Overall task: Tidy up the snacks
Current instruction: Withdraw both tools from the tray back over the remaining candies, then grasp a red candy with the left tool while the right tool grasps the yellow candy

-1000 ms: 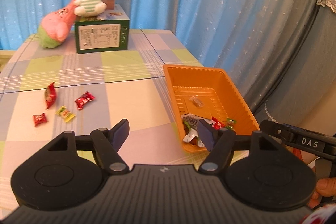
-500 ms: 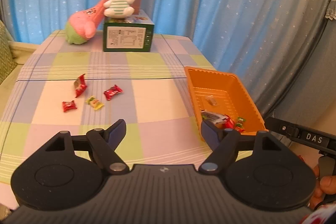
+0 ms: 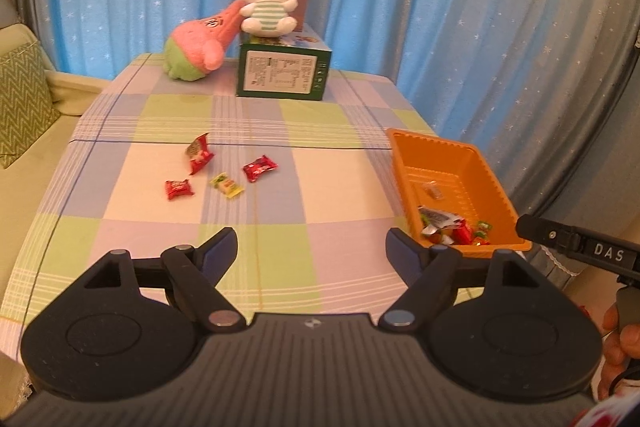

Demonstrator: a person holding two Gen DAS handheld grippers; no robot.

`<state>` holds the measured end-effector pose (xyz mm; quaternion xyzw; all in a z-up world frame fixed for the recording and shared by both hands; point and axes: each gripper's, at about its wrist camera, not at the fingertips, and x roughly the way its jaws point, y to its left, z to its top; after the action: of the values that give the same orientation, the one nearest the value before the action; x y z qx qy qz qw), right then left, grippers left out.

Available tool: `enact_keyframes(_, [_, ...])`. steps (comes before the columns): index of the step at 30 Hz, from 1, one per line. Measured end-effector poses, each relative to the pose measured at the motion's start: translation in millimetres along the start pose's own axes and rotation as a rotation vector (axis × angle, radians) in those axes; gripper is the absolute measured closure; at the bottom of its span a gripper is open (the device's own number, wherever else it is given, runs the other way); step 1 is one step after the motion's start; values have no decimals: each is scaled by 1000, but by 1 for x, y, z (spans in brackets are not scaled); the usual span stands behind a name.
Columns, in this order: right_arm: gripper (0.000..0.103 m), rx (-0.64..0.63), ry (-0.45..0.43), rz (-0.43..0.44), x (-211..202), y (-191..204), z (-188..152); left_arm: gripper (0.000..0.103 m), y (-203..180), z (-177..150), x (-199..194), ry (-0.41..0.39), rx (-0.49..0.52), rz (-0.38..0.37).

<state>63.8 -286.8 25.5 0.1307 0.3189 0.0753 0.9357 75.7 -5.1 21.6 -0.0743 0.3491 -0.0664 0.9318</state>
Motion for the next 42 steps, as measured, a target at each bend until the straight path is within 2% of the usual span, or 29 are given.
enact_keyframes(12, [27,-47,15,48,14,29,-7,24,43,-5,-3,-6,-49,66])
enact_keyframes(25, [27,-126,49,108,52,70,-14,24,87,-7,12,26,-49,131])
enact_keyframes(33, [27,-167,73,138,81,90,-18,24,107,-3,24,37,-41,142])
enact_keyframes(42, [27,-211,99,156,118,104,-20,24,120,1,53,53,-3,121])
